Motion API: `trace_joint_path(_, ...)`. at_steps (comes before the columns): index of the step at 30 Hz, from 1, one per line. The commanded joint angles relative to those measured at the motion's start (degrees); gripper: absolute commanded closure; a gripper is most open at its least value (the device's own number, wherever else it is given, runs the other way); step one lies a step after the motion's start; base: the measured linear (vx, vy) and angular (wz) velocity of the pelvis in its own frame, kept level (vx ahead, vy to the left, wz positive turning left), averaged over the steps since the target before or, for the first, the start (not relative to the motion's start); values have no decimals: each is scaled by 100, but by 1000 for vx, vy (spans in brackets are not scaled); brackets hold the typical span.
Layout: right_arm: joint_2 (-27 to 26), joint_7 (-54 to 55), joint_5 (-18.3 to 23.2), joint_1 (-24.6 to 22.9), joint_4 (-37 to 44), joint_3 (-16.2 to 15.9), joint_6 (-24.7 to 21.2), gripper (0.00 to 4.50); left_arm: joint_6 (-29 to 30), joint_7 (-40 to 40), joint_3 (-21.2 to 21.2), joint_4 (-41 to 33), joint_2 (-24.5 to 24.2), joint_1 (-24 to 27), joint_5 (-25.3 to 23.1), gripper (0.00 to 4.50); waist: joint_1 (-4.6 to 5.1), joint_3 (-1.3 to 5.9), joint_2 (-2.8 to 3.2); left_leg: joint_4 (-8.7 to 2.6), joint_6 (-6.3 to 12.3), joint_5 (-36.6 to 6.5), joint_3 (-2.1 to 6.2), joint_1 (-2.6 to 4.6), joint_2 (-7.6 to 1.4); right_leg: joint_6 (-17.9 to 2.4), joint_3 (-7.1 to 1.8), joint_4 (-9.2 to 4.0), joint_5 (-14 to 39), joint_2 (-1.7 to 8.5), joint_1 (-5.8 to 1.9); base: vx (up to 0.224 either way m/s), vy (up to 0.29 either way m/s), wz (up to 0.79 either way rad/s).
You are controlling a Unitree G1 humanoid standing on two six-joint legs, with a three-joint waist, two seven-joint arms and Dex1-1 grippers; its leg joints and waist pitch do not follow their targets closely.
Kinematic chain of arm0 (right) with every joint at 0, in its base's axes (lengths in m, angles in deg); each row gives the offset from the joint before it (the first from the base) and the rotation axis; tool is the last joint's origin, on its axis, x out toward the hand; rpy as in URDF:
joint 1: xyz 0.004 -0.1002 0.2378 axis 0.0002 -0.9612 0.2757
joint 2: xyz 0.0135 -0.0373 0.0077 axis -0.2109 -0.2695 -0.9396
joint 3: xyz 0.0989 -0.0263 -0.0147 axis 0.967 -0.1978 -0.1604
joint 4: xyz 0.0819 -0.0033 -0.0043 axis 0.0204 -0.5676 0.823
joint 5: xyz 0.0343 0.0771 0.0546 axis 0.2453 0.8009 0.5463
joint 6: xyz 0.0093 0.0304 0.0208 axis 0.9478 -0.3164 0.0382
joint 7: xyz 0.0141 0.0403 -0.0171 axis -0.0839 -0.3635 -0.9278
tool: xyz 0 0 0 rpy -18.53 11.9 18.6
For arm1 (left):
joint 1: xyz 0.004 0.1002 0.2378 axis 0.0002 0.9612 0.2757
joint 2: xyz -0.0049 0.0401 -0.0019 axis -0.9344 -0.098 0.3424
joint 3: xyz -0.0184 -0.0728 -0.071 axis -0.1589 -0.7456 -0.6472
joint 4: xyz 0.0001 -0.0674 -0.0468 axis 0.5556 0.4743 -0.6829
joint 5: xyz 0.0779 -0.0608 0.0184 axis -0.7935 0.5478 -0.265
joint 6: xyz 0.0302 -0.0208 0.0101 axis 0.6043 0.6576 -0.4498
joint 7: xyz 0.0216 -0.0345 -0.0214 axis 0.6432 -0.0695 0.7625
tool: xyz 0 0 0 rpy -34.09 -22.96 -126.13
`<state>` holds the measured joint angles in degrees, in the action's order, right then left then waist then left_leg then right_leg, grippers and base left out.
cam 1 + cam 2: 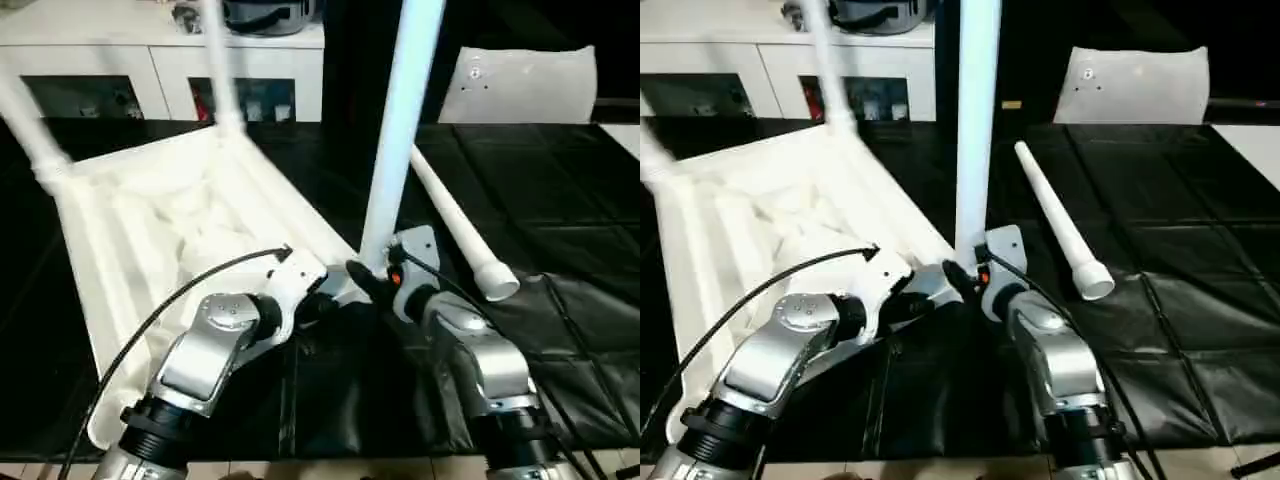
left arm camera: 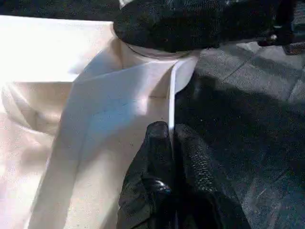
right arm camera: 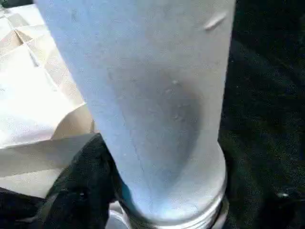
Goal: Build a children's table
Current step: Rotate leg to tighten
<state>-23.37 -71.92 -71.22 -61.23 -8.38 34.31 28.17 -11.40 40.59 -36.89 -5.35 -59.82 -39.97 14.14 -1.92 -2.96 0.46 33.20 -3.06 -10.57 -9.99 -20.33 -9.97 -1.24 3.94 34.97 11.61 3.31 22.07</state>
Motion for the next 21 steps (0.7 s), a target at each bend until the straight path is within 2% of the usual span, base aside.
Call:
trace_joint_path(1, -227, -379, 248, -76, -41, -502, -127, 83, -118, -42, 64, -198, -11, -240, 10, 450, -38, 296, 30, -392, 80, -1349, 149, -21, -281, -854, -331, -541, 1615, 488, -234, 0, 0, 0)
trace_joint_path(2, -117, -437, 243, -81, 41, -455, -101, 68, -150, -133, 27, -195, -196, -224, 16, 450, -49, 293, 85, -393, 57, -1381, 158, -4, -283, -861, -334, -545, 1700, 499, -228, 0, 0, 0)
trace_joint_path(4, 23, -530, 213, -87, 120, -478, -24, 57, -175, -236, -4, -192, -335, -207, 52, 450, -42, 294, 62, -401, 37, -1426, 163, 2, -290, -865, -333, -539, 1661, 483, -233, 0, 0, 0)
trace_joint_path(6, 171, -661, 188, -102, 208, -485, 48, 36, -332, -364, 20, -153, -493, -199, 42, 450, -53, 293, 68, -400, 36, -1455, 161, 10, -293, -886, -335, -540, 1608, 484, -233, 0, 0, 0)
trace_joint_path(7, 334, -920, 291, -134, 346, -434, 115, 24, -462, -585, 23, -106, -640, -186, 135, 450, -57, 293, 72, -399, 37, -1470, 159, 18, -298, -919, -339, -533, 1572, 487, -226, 0, 0, 0)
trace_joint_path(8, 520, -1159, 366, -154, 451, -377, 164, 24, -653, -766, 65, -41, -800, -213, 142, 450, -74, 298, 40, -393, 57, -1443, 153, 22, -304, -930, -342, -515, 1562, 490, -234, 0, 0, 0)
trace_joint_path(9, 520, -1159, 366, -154, 451, -377, 164, 11, -653, -766, 65, -41, -800, -213, 142, 450, -91, 298, 47, -391, 82, -1404, 151, 23, -302, -926, -343, -527, 1536, 489, -234, 0, 0, 0)
trace_joint_path(10, 804, -1549, 455, -188, 530, -336, 251, 6, -967, -1063, 102, 76, -959, -251, 200, 450, -88, 302, 28, -393, 99, -1322, 146, 7, -310, -938, -346, -506, 1411, 484, -242, 0, 0, 0)
trace_joint_path(12, 1011, -1877, 519, -205, 538, -339, 315, 2, -1259, -1242, 151, 193, -1066, -293, 211, 450, -135, 306, 73, -373, 153, -1263, 142, 8, -299, -925, -345, -505, 1345, 495, -239, 0, 0, 0)
trace_joint_path(14, 1362, -2354, 536, -213, 477, -392, 453, 2, -1615, -1562, 257, 331, -1214, -326, 253, 450, -193, 311, 54, -361, 184, -1257, 127, 22, -298, -925, -342, -512, 1326, 491, -239, 0, 0, 0)
trace_joint_path(16, 1619, -2701, 577, -202, 439, -443, 528, 2, -1882, -1760, 387, 463, -1351, -364, 204, 450, -231, 316, 63, -361, 183, -1177, 125, 25, -319, -973, -345, -487, 1225, 497, -237, 0, 0, 0)
trace_joint_path(17, 1831, -3000, 660, -160, 412, -426, 552, 2, -2121, -2103, 465, 553, -1461, -369, 281, 450, -260, 317, 43, -358, 204, -1174, 121, 28, -318, -994, -341, -490, 1197, 495, -237, 0, 0, 0)
trace_joint_path(18, 2023, -3300, 728, -118, 413, -429, 568, 2, -2354, -2400, 538, 634, -1560, -390, 327, 450, -299, 320, 44, -355, 224, -1128, 118, 29, -317, -1007, -346, -477, 1165, 502, -244, 0, 0, 0)
trace_joint_path(20, 2247, -3630, 719, -94, 420, -547, 655, 2, -2514, -2637, 630, 697, -1670, -410, 329, 450, -343, 325, 70, -355, 215, -1113, 121, 35, -329, -1036, -342, -463, 1100, 500, -237, 0, 0, 0)
trace_joint_path(21, 2325, -3747, 711, -90, 423, -600, 698, 2, -2557, -2694, 645, 720, -1692, -416, 339, 450, -355, 326, 63, -354, 215, -1132, 120, 37, -328, -1044, -337, -462, 1101, 500, -240, 0, 0, 0)
